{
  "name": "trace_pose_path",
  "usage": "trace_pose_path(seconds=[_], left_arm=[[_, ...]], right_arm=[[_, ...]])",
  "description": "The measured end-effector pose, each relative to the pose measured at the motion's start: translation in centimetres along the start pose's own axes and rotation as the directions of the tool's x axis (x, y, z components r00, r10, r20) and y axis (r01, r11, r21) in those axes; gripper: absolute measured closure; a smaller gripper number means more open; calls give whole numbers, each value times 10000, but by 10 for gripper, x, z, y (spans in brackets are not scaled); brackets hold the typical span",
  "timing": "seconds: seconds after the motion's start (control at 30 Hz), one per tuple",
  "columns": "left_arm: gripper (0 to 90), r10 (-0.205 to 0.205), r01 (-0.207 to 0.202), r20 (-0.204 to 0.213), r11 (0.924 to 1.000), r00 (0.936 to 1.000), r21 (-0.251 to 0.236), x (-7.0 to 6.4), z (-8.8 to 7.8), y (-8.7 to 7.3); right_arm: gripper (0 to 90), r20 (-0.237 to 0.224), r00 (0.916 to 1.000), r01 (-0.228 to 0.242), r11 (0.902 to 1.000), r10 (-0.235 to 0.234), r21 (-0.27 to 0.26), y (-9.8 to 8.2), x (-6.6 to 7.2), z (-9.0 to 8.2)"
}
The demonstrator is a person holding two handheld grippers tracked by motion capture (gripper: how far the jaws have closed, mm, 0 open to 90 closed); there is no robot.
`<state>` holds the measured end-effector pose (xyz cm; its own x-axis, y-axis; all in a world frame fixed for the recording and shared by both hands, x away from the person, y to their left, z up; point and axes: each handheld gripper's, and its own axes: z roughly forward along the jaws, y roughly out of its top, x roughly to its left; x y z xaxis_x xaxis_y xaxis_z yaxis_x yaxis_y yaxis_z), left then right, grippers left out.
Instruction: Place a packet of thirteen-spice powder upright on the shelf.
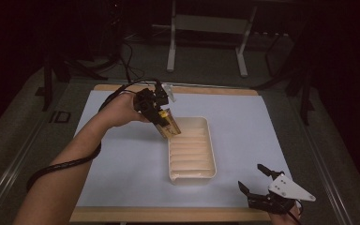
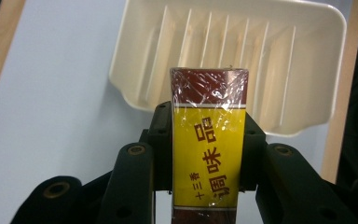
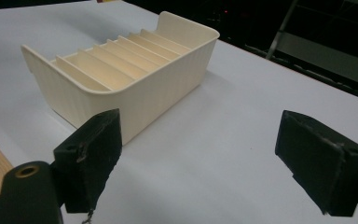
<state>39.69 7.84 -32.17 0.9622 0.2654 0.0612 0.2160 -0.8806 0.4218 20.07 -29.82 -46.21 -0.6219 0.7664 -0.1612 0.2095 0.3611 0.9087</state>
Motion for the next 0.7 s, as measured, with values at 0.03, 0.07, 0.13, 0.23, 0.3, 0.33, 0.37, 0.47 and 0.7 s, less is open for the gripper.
trace_pose_path(seconds=[0.03, 0.07, 0.13, 0.23, 0.3, 0.33, 0.37, 0.47, 0.7], left_arm=[[674, -19, 19, 24, 10000, 10000, -42, 1, 0, 1], [674, -19, 19, -17, 9998, 10000, -186, 1, 1, 2], [674, -1, -1, -53, 9991, 10000, -427, 3, 1, 4], [674, 95, -95, 6, 9980, 10000, -620, 4, 4, 7], [674, 119, -112, 100, 9975, 9999, -704, 6, 7, 8], [675, 215, -210, 53, 9968, 9998, -765, 6, 9, 9], [674, 170, -159, 131, 9964, 9998, -831, 7, 10, 10], [674, 209, -196, 111, 9939, 9997, -1086, 10, 17, 10], [674, 273, -273, -13, 9908, 9996, -1326, 17, 33, 10]], right_arm=[[145, 3, 10000, -2, 10000, 2, -42, 0, 0, 0], [145, -7, 10000, -38, 10000, 38, -70, 0, 0, -1], [145, -44, 10000, -70, 9998, 69, -201, 0, -1, -2], [146, -18, 10000, -82, 9997, 82, -222, 0, -1, -3], [145, -51, 10000, -74, 9998, 73, -209, 0, -1, -2], [145, -63, 10000, -59, 9998, 58, -209, 0, -1, -2], [145, -76, 10000, -25, 9998, 24, -193, 0, -1, -2], [145, -98, 9999, 16, 9999, -18, -155, 0, 0, -1], [147, -144, 9999, 2, 9999, -4, -146, 0, -1, -1]])
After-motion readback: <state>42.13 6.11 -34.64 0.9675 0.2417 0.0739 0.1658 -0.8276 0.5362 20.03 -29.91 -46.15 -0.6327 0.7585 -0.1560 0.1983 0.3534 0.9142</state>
